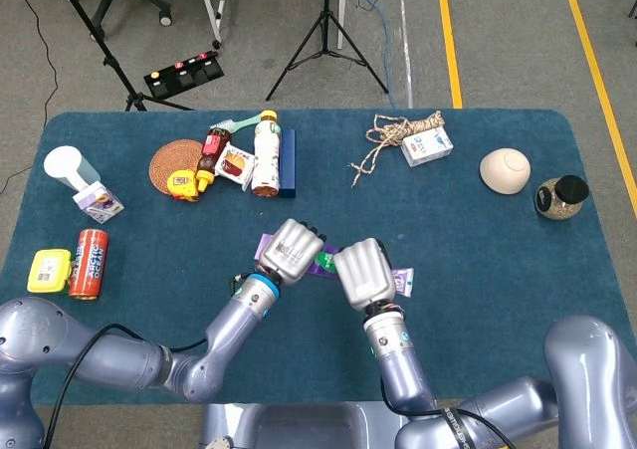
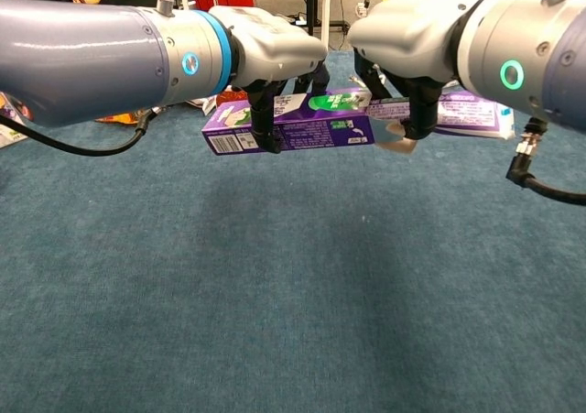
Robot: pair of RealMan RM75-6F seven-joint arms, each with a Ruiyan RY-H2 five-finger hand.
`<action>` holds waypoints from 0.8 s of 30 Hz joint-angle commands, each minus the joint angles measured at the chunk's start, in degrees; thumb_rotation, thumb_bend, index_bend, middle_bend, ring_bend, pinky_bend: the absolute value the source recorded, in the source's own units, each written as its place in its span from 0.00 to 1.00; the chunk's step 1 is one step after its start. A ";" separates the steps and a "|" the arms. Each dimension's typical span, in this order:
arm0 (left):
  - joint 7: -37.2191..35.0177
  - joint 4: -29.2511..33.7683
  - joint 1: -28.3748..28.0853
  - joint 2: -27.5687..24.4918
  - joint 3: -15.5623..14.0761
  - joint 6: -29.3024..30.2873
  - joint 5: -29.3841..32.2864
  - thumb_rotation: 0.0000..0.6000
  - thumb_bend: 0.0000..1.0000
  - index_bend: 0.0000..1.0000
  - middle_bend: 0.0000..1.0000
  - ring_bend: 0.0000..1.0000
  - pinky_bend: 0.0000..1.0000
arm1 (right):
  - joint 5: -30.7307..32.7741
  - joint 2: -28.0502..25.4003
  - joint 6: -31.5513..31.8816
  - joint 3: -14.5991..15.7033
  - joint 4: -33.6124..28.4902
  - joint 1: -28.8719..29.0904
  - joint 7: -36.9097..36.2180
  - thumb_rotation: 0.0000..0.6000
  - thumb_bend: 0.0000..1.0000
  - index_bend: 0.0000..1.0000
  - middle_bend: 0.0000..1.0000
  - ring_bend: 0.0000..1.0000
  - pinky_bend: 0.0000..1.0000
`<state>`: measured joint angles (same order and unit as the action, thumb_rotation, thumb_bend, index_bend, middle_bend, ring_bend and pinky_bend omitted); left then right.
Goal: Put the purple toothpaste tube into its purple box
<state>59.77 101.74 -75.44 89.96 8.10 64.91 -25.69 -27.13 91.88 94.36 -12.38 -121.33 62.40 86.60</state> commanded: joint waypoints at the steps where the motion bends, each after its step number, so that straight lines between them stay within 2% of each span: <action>1: 0.03 0.09 -0.03 0.07 0.03 0.03 0.09 1.00 0.24 0.51 0.41 0.39 0.68 | 0.40 0.42 0.45 -0.30 -0.05 0.44 0.44 1.00 0.56 0.61 0.63 0.64 0.77; 7: 0.06 0.09 -0.06 0.17 -0.03 0.03 -0.02 1.00 0.24 0.51 0.41 0.39 0.68 | 0.95 1.00 1.38 -0.41 0.05 1.22 1.30 1.00 0.56 0.60 0.63 0.64 0.77; 12: -0.94 -0.37 0.29 0.35 -0.05 -0.57 -0.43 1.00 0.24 0.51 0.41 0.39 0.68 | 1.25 1.12 2.06 -0.65 -0.25 1.59 1.51 1.00 0.55 0.46 0.61 0.64 0.78; 24: -6.78 -1.62 2.32 1.61 0.53 -2.27 -3.91 1.00 0.24 0.51 0.43 0.42 0.70 | -1.38 1.71 5.10 -0.77 -0.82 2.83 2.28 1.00 0.52 0.35 0.55 0.64 0.80</action>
<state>53.71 100.37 -73.52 91.34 8.53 62.84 -28.97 -28.32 93.51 99.28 -13.23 -122.15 65.11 88.76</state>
